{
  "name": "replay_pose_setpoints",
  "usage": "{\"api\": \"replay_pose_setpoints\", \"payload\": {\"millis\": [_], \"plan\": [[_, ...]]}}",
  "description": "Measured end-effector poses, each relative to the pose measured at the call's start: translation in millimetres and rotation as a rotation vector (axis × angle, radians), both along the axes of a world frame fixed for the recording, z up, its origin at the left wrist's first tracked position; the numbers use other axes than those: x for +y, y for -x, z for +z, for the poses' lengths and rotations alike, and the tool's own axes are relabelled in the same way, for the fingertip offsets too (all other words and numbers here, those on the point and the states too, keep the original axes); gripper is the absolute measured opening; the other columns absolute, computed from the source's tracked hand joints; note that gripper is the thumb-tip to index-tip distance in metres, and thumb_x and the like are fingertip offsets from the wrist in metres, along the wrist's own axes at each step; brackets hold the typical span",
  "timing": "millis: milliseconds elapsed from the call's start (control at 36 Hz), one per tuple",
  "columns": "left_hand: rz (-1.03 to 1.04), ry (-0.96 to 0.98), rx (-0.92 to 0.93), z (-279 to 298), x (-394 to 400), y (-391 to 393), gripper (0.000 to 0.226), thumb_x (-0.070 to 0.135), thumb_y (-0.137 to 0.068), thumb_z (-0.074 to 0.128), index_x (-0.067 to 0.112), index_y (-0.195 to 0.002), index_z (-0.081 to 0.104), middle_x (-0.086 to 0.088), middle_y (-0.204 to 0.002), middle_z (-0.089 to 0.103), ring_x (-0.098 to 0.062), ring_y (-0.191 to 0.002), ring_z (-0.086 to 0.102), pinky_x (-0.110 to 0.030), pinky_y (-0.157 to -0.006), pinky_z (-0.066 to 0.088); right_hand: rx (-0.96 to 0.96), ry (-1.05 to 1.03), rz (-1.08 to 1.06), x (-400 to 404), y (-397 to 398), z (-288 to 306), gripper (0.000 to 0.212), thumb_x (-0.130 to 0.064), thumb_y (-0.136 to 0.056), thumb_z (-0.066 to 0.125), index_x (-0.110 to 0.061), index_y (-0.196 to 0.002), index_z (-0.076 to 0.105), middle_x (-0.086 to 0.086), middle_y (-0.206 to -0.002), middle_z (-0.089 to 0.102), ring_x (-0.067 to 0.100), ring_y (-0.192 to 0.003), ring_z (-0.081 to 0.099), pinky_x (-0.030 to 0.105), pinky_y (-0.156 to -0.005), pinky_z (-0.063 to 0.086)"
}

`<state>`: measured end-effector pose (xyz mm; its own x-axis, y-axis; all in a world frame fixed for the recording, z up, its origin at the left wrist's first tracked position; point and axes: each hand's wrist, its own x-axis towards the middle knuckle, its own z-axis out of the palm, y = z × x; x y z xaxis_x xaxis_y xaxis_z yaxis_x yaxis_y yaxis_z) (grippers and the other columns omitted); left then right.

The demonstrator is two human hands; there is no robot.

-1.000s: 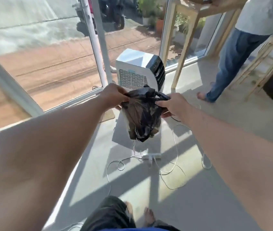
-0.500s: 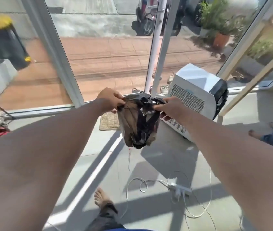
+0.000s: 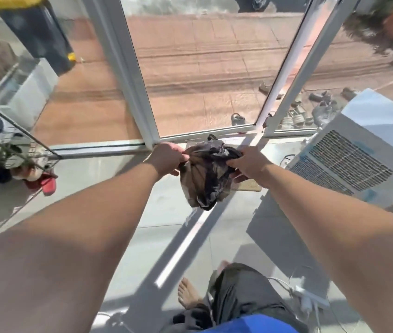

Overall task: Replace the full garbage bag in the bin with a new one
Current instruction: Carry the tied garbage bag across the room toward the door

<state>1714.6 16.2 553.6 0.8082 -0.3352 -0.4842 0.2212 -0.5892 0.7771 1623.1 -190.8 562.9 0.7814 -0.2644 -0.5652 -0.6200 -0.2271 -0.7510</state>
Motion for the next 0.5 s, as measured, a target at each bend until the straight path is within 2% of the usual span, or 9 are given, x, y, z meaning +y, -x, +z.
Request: {"api": "replay_pose_setpoints", "payload": {"millis": [56,111,167,194,278,333,417,500], "plan": [[0.048,-0.039,0.016,-18.1,8.8,-25.1,0.007,0.01,-0.088,0.065,0.007,-0.093,0.069,-0.011,-0.083,0.068,-0.024,-0.075,0.064,-0.032,-0.063,0.054,0.012,0.005,-0.002,8.5,-32.8,-18.1,0.011,-0.008,-0.09,0.066,0.001,-0.096,0.062,0.017,-0.078,0.068,0.024,-0.055,0.065,0.044,-0.066,0.062],[0.082,-0.097,0.025,-39.0,18.5,-53.3,0.009,0.013,-0.089,0.067,0.009,-0.097,0.069,-0.011,-0.088,0.069,-0.026,-0.081,0.065,-0.035,-0.068,0.055,0.047,0.007,0.012,18.3,-67.9,-41.1,0.009,-0.008,-0.088,0.068,-0.003,-0.094,0.063,0.013,-0.074,0.067,0.018,-0.049,0.065,0.033,-0.051,0.06],[0.108,-0.112,0.022,-58.0,28.6,-78.5,0.009,0.012,-0.089,0.066,0.007,-0.095,0.07,-0.01,-0.087,0.068,-0.025,-0.079,0.062,-0.033,-0.065,0.052,0.068,-0.001,0.052,27.4,-99.8,-65.1,0.012,-0.009,-0.089,0.068,0.0,-0.097,0.065,0.012,-0.077,0.07,0.012,-0.045,0.066,0.024,-0.043,0.055],[0.138,-0.109,0.018,-71.6,35.0,-94.9,0.01,0.01,-0.088,0.065,0.005,-0.093,0.071,-0.01,-0.085,0.066,-0.024,-0.077,0.06,-0.031,-0.062,0.049,0.068,-0.022,0.071,32.4,-119.4,-80.2,0.013,-0.009,-0.089,0.067,0.002,-0.097,0.066,0.014,-0.08,0.071,0.014,-0.049,0.068,0.026,-0.047,0.057],[0.239,-0.132,0.043,-108.6,56.5,-131.8,0.006,0.009,-0.087,0.066,0.008,-0.086,0.071,-0.009,-0.08,0.067,-0.023,-0.075,0.062,-0.031,-0.06,0.05,0.086,-0.106,0.096,52.3,-169.6,-121.8,0.014,-0.005,-0.09,0.063,0.008,-0.096,0.065,0.027,-0.091,0.071,0.033,-0.069,0.07,0.05,-0.07,0.061],[0.293,-0.143,0.083,-139.5,69.2,-152.4,0.008,0.007,-0.086,0.065,0.011,-0.081,0.069,-0.007,-0.073,0.065,-0.022,-0.07,0.061,-0.03,-0.058,0.05,0.121,-0.121,0.13,66.8,-199.2,-151.2,0.015,-0.004,-0.091,0.061,0.008,-0.099,0.065,0.027,-0.091,0.071,0.035,-0.072,0.069,0.053,-0.074,0.059],[0.348,-0.157,0.121,-186.1,84.9,-179.1,0.013,0.007,-0.085,0.064,0.013,-0.075,0.068,-0.005,-0.07,0.066,-0.021,-0.069,0.062,-0.03,-0.057,0.05,0.174,-0.129,0.183,82.4,-235.7,-194.1,0.016,-0.004,-0.092,0.059,0.007,-0.103,0.064,0.025,-0.091,0.071,0.031,-0.068,0.07,0.042,-0.061,0.061],[0.388,-0.175,0.137,-238.7,96.8,-201.3,0.016,0.009,-0.084,0.065,0.016,-0.07,0.067,-0.006,-0.072,0.068,-0.022,-0.07,0.063,-0.032,-0.059,0.053,0.221,-0.126,0.184,93.9,-265.7,-240.0,0.016,-0.002,-0.093,0.057,0.007,-0.103,0.063,0.026,-0.091,0.071,0.029,-0.063,0.068,0.029,-0.047,0.056]]}}
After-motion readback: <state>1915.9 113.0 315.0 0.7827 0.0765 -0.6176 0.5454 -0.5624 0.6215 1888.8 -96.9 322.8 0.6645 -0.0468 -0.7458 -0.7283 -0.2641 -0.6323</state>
